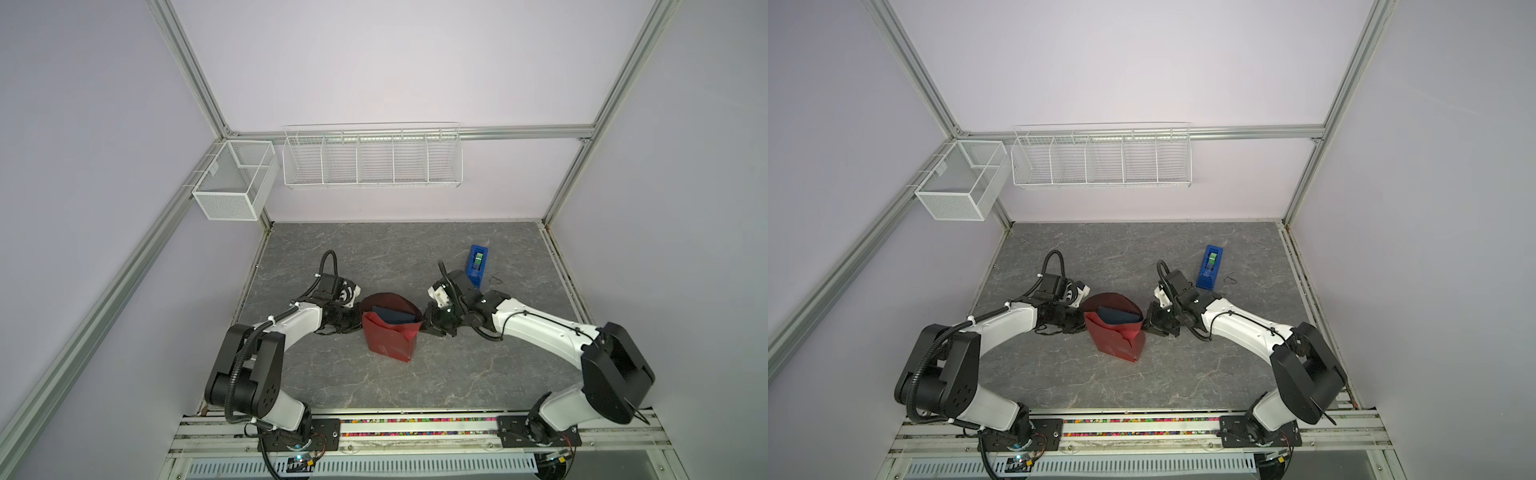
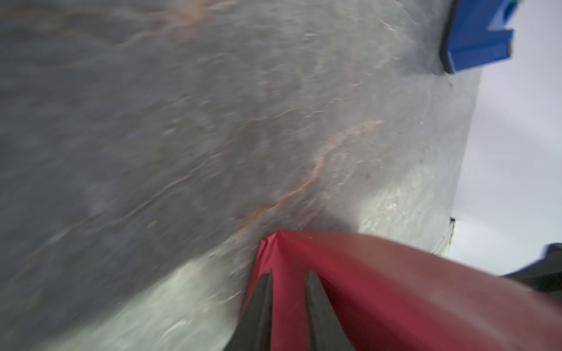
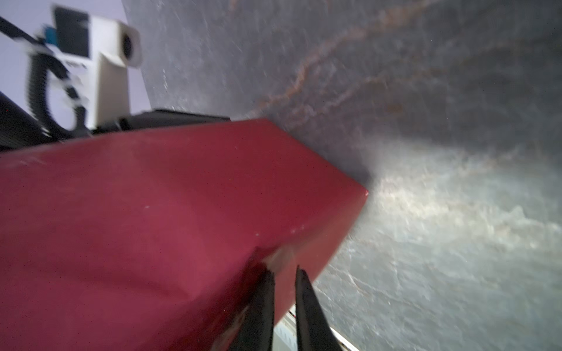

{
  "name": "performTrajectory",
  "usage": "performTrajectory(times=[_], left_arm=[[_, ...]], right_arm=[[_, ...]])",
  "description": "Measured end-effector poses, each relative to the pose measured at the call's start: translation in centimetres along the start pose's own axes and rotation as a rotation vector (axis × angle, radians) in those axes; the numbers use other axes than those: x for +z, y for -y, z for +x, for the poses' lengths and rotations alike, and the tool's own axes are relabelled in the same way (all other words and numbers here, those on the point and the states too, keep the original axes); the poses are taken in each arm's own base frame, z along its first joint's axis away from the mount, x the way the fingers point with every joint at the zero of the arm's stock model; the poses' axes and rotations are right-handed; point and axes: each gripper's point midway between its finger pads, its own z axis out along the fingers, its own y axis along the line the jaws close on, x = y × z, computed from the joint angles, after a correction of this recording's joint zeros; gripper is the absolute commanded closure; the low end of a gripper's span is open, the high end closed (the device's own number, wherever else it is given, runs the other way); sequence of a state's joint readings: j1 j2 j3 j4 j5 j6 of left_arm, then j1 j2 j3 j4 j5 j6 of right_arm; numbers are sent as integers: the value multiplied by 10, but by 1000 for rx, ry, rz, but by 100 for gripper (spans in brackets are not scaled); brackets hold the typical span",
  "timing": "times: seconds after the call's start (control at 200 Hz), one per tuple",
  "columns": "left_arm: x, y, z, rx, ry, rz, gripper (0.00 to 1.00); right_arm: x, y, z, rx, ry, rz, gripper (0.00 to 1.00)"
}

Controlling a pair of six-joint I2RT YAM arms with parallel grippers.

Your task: Wrap the gift box in paper

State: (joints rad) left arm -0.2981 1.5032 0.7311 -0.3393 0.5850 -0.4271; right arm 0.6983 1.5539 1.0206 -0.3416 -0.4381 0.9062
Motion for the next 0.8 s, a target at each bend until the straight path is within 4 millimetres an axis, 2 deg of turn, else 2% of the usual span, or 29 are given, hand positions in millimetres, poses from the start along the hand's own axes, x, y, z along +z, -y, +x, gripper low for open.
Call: performTrajectory(times=[0.09, 0.195, 0.405, 0.5, 0.545, 0.59, 0.67, 0.8], left_arm=[[-3, -3, 1, -25, 23, -12, 79], [-3, -2, -2, -52, 51, -4, 79], [-1, 5, -12, -97, 102, 54, 76], [-4, 10, -19, -93, 130, 72, 69], [-7, 12, -21, -90, 145, 70, 66], [-14, 14, -23, -68, 171, 61, 63], [-33, 19, -29, -18, 232, 23, 59], [-79, 32, -52, 71, 393, -52, 48]], right_arm=[[0, -7, -15, -33, 10, -13, 82], [-4, -8, -24, -58, 14, -16, 82], [-16, 13, -34, -63, 23, 41, 77], [-27, 23, -38, -56, 50, 55, 68], [-35, 25, -39, -68, 72, 60, 57], [-46, 26, -38, -85, 101, 65, 48], [-66, 19, -36, -160, 167, 58, 38], [-100, 1, -36, -310, 290, 33, 31]])
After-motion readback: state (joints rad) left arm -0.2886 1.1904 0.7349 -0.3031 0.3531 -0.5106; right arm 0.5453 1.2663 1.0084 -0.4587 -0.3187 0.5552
